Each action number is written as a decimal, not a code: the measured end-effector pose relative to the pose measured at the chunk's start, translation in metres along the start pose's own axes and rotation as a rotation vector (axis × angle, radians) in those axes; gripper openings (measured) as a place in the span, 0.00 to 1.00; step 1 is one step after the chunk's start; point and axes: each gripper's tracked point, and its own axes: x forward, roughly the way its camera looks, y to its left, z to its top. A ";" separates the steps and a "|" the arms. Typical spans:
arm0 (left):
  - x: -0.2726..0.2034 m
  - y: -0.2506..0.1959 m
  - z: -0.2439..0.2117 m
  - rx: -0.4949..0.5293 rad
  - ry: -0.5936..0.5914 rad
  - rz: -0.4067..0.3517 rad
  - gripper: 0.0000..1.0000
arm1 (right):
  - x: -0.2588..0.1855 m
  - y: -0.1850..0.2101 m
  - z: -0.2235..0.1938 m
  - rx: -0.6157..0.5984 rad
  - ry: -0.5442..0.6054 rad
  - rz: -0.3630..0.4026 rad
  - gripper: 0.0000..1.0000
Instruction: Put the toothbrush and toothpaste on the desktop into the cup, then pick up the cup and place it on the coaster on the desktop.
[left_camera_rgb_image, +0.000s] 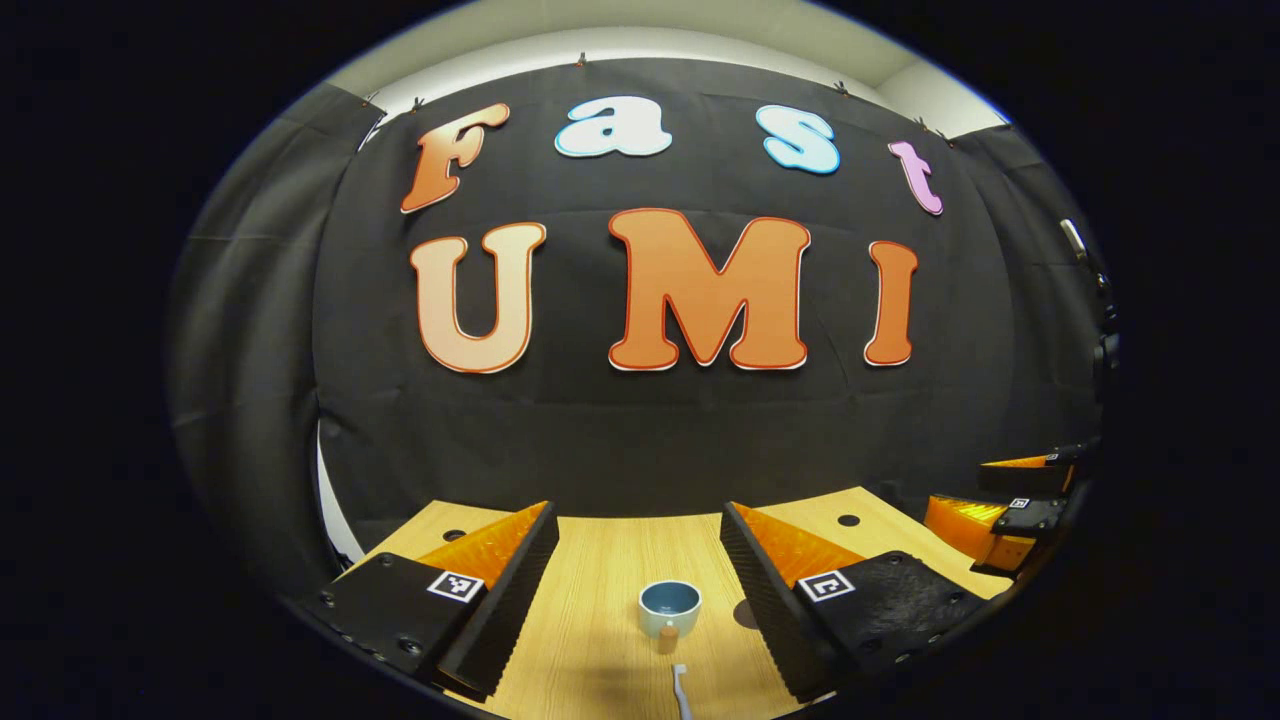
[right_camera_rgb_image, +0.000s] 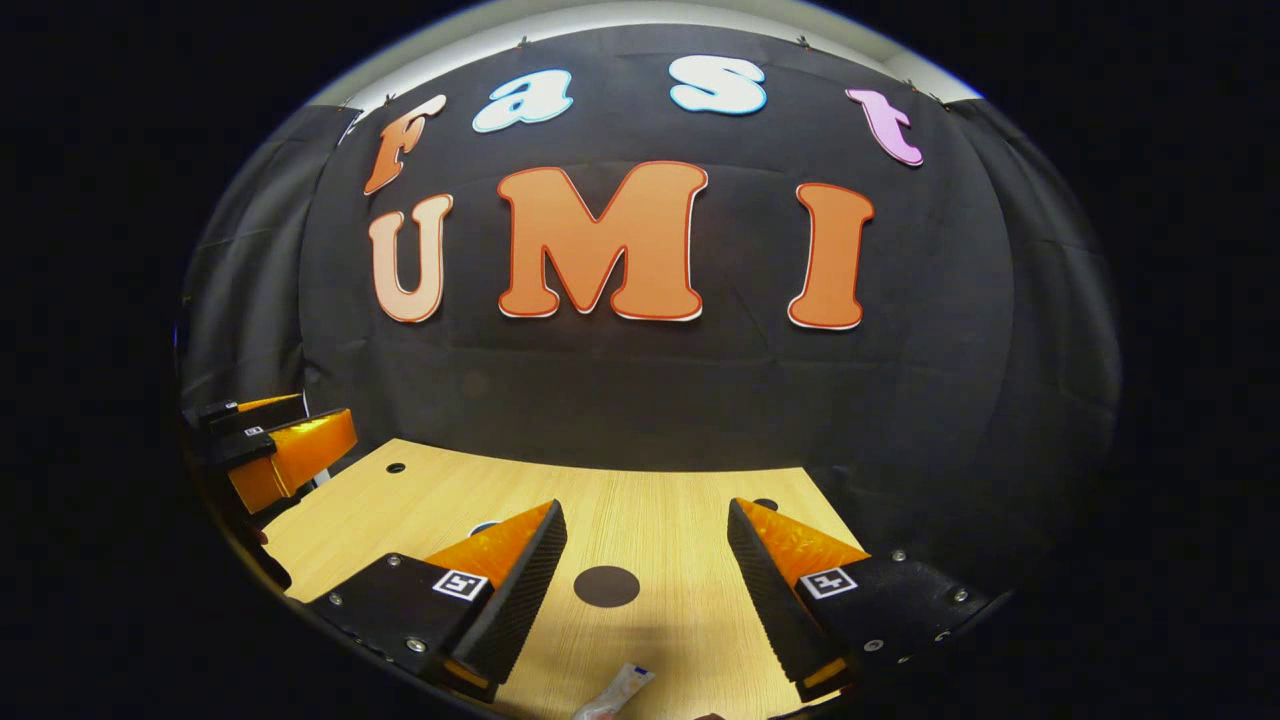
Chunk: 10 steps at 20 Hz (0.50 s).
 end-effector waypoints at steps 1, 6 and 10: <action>0.000 -0.003 -0.008 -0.010 0.024 -0.010 0.98 | -0.001 -0.001 -0.003 0.004 0.010 0.000 0.97; 0.005 -0.007 -0.047 -0.034 0.163 -0.028 0.98 | 0.000 0.000 -0.021 0.000 0.081 0.004 0.97; 0.004 -0.014 -0.083 -0.019 0.289 -0.048 0.98 | -0.003 0.001 -0.045 0.005 0.179 0.014 0.98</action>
